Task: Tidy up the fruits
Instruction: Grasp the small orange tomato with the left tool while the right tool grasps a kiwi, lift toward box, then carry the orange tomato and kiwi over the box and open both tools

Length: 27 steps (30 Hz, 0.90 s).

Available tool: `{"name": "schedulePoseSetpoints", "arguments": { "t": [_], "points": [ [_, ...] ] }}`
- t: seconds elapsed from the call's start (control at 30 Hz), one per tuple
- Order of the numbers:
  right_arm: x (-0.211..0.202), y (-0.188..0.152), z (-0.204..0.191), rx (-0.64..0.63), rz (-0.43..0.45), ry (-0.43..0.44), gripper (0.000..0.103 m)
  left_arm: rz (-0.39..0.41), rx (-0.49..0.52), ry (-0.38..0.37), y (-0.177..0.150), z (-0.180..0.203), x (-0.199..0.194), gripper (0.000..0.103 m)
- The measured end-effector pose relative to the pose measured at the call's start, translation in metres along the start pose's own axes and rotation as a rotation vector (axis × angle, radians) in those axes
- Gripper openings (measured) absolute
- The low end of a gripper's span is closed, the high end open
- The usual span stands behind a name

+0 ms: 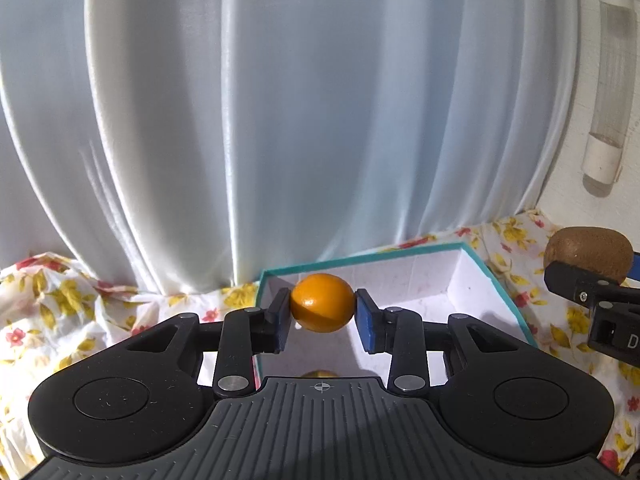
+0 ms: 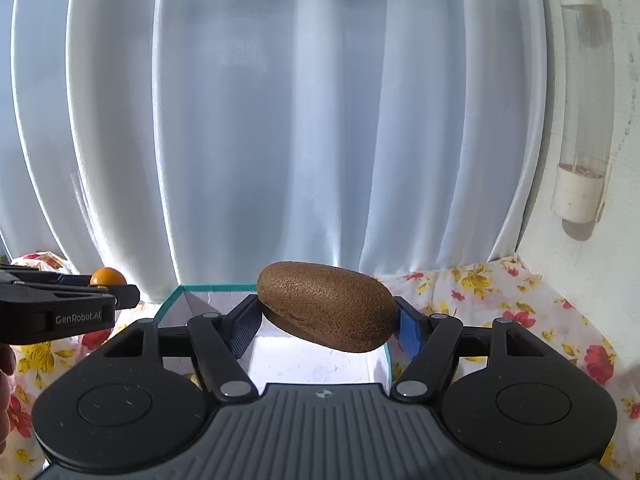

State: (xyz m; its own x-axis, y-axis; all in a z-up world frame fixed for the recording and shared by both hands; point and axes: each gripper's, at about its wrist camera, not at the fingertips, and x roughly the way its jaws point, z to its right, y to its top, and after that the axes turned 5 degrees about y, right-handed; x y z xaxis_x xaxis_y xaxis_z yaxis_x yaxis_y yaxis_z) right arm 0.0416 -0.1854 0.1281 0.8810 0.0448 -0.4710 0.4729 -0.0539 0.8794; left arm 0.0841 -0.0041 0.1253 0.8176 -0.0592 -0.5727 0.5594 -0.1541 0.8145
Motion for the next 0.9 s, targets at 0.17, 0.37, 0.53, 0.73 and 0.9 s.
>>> {"name": "schedulePoseSetpoints", "arguments": {
  "t": [0.17,0.37,0.53,0.73,0.9],
  "points": [
    [0.013,-0.01,0.0,-0.001,-0.001,0.022,0.07,-0.026,-0.035,0.04,-0.012,0.004,0.015,0.038],
    [0.03,-0.034,0.012,0.026,-0.058,0.103,0.07,-0.099,-0.061,0.092,-0.03,0.006,0.021,0.038],
    [0.032,-0.04,0.007,-0.026,-0.037,0.114,0.07,-0.114,-0.072,0.138,-0.035,0.006,0.021,0.038],
    [0.039,-0.039,0.002,-0.062,-0.047,0.128,0.07,-0.122,-0.08,0.155,-0.036,0.007,0.022,0.038],
    [0.044,-0.041,-0.001,-0.083,-0.043,0.132,0.07,-0.131,-0.08,0.168,-0.036,0.008,0.026,0.038]
  ]
}}
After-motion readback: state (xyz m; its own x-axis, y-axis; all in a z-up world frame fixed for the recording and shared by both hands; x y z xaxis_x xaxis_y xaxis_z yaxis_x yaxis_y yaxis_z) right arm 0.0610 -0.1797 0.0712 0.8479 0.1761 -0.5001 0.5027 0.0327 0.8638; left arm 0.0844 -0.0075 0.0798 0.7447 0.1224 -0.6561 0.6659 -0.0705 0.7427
